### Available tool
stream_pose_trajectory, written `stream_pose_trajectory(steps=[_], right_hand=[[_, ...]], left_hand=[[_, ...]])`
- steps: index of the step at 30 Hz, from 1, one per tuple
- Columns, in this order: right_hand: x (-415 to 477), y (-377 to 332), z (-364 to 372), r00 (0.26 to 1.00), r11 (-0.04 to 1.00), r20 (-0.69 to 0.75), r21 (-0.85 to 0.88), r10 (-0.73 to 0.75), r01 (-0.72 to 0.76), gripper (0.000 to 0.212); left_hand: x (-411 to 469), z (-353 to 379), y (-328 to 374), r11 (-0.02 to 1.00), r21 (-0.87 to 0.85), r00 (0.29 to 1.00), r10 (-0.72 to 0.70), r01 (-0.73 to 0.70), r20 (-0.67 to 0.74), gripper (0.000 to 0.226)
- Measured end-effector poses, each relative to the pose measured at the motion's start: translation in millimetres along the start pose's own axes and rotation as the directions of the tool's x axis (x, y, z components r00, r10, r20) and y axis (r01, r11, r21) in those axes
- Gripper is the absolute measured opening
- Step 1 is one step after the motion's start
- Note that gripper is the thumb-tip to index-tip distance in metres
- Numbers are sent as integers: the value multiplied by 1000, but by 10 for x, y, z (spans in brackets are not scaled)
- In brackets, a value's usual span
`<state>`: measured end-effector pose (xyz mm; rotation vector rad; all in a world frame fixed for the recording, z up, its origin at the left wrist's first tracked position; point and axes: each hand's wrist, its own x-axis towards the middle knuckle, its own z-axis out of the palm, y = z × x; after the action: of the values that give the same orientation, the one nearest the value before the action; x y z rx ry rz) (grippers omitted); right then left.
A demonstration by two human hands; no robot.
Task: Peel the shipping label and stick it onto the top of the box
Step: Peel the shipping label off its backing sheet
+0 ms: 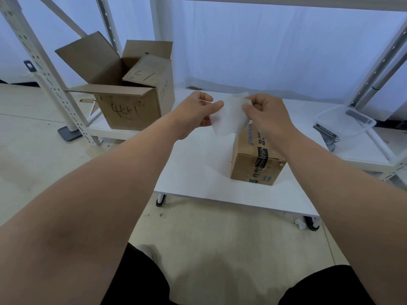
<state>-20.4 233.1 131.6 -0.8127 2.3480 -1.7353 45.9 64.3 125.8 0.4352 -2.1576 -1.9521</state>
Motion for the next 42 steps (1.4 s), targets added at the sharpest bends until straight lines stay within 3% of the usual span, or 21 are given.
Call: stream_pose_trajectory(steps=[3, 7, 12, 16, 21, 27, 42], right_hand=[[-14, 4, -1, 998, 1000, 64, 20, -5, 3, 25], [-29, -16, 27, 995, 1000, 100, 10, -4, 3, 26], [-37, -51, 32, 991, 992, 88, 69, 100, -106, 29], [-53, -58, 16, 969, 960, 178, 194, 169, -203, 28], [-46, -18, 10, 993, 997, 88, 1, 77, -78, 19], [-11, 11, 9, 997, 997, 67, -74, 42, -37, 7], [29, 0, 106, 997, 991, 49, -118, 61, -55, 13]], left_hand=[[-1, -23, 44, 987, 157, 999, -32, 27, 29, 41], [-38, 23, 48, 960, 279, 997, -15, -7, 77, 19], [-62, 65, 58, 917, 368, 988, 145, -157, 60, 10], [-74, 111, 80, 861, 452, 972, 225, -233, 72, 11], [-86, 173, 107, 830, 484, 959, 270, -277, 87, 22], [-49, 158, 85, 797, 550, 961, 275, -249, 37, 17], [60, 101, -26, 793, 604, 969, 200, -73, -145, 17]])
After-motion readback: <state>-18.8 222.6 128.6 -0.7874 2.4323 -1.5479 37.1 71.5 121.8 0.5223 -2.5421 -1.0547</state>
